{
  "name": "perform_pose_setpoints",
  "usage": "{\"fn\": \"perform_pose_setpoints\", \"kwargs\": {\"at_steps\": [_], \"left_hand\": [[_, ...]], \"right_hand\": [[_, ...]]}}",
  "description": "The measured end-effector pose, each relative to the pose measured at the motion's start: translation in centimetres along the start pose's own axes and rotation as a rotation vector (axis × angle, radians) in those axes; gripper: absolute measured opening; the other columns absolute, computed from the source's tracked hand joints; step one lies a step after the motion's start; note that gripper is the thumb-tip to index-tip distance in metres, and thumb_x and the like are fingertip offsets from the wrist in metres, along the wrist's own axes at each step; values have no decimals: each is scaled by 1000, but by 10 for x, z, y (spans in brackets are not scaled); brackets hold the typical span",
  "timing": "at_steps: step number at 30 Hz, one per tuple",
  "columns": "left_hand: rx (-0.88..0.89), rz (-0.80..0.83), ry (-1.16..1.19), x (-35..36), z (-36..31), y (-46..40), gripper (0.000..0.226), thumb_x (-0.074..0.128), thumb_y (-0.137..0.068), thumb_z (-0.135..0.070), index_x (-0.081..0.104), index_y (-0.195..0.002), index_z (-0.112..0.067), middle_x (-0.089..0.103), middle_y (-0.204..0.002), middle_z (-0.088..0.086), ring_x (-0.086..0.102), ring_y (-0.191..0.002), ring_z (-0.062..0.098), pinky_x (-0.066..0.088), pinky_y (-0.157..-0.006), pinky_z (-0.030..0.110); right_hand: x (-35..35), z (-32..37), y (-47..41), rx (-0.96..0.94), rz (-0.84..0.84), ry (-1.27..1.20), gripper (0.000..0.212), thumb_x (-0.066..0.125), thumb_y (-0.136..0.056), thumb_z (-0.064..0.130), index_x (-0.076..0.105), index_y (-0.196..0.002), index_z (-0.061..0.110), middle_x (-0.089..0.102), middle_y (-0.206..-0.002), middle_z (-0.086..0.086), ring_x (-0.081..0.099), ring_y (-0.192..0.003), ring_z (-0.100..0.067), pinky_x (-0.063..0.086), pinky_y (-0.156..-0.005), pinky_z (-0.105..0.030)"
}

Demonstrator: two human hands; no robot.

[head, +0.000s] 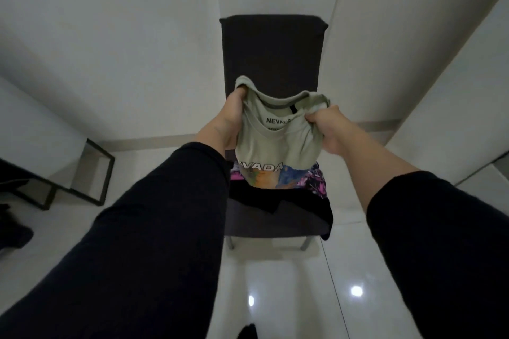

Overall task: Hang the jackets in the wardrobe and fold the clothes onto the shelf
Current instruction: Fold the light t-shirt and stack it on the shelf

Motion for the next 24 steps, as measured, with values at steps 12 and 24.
{"fn": "perform_pose_setpoints", "kwargs": {"at_steps": [12, 24], "left_hand": [[-259, -108, 36, -29, 192, 34, 57, 39, -87, -59, 64, -120, -20, 69, -115, 13, 65, -106, 32, 48, -97, 47], [-237, -88, 98, -30, 171, -95, 53, 35, -96, -48, 63, -117, -9, 68, -102, 11, 64, -87, 26, 51, -79, 34]], "right_hand": [[-34, -179, 49, 252, 51, 83, 64, 51, -94, 6, 14, -146, 12, 48, -127, -9, 54, -114, -29, 49, -97, -45], [-22, -181, -88, 173, -61, 64, 75, 77, -70, 30, 37, -132, 19, 59, -119, -6, 61, -104, -27, 51, -95, -45]]}}
Point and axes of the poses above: each hand's wrist, its own y-axis away from the middle knuckle, its own x-axis out of the palm, z = x × y, the point moved 5 cm from there along -y, towards the middle knuckle
